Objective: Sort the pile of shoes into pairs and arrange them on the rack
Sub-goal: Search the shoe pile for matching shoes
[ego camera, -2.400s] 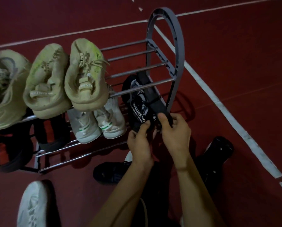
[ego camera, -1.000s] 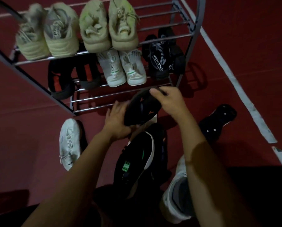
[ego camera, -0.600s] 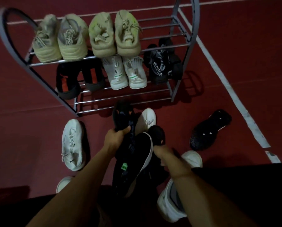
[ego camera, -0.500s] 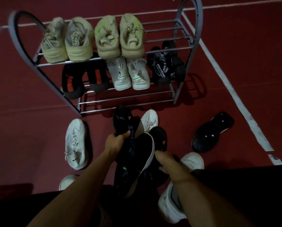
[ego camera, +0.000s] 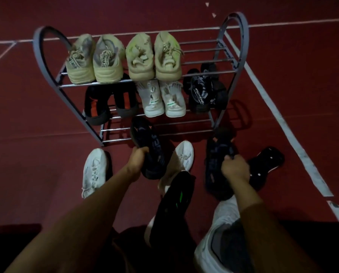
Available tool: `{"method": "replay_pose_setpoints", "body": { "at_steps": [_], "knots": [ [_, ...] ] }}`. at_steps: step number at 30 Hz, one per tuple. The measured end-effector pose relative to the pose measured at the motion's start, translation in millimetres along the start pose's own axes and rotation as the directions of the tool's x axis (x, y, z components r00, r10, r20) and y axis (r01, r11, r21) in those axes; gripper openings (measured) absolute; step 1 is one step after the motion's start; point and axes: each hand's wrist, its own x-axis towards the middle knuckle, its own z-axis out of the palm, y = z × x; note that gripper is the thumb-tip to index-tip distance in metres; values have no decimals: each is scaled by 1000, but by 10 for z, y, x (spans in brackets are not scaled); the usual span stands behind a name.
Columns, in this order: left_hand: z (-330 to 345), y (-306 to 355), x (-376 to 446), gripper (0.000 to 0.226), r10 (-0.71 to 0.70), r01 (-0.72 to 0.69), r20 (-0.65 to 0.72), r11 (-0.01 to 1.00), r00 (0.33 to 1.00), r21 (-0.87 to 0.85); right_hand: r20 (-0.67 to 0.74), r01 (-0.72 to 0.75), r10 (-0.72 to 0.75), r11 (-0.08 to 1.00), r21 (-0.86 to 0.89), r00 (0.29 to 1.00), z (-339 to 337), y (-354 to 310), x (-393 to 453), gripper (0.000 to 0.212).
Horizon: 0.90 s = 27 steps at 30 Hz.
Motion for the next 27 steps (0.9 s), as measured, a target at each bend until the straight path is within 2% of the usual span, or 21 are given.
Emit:
{"method": "replay_pose_setpoints", "body": {
  "at_steps": [3, 6, 9, 11, 13, 15, 16, 19, 22, 24, 27],
  "knots": [
    [-69, 45, 195, 25, -48, 48, -29, 999, 998, -16, -50, 69, -60, 977, 203, 997, -197, -210, 171, 40],
    [-79, -140, 308, 36, -107, 106, -30, 994, 994, -14, 20, 78, -92, 928, 364, 996, -2, -337, 127, 39],
    [-22, -434, 273, 38, -179, 179, -12, 984, 984, 19, 119, 110, -161, 929, 353, 980, 457, -307, -77, 28],
    [-4, -625, 168, 29, -233, 231, 10, 970, 972, 80, 230, 102, -181, 942, 320, 956, 800, -265, -249, 25],
    [-27, -845, 95, 19, -305, 301, 8, 944, 952, 136, 345, 34, -145, 951, 309, 927, 1095, -201, -384, 34],
    [-75, -1055, 61, 20, -376, 377, -26, 919, 926, 113, 404, -46, -109, 933, 356, 908, 1264, -165, -463, 48],
    [-98, -1122, 61, 23, -390, 393, -45, 916, 920, 84, 419, -72, -108, 917, 392, 902, 1314, -167, -471, 48],
    [-116, -1112, 119, 32, -379, 382, -61, 924, 923, 38, 456, -126, -115, 876, 466, 882, 1365, -311, -448, 40],
    [-84, -964, 151, 30, -345, 346, -80, 938, 935, 0, 495, -96, -163, 884, 458, 853, 1391, -454, -391, 32],
    [-61, -886, 165, 27, -306, 305, -109, 952, 946, -24, 481, -77, -200, 864, 497, 854, 1429, -496, -333, 33],
    [0, -827, 149, 20, -241, 235, -121, 970, 963, -57, 467, -155, -190, 782, 603, 863, 1485, -437, -286, 41]
  ]
}}
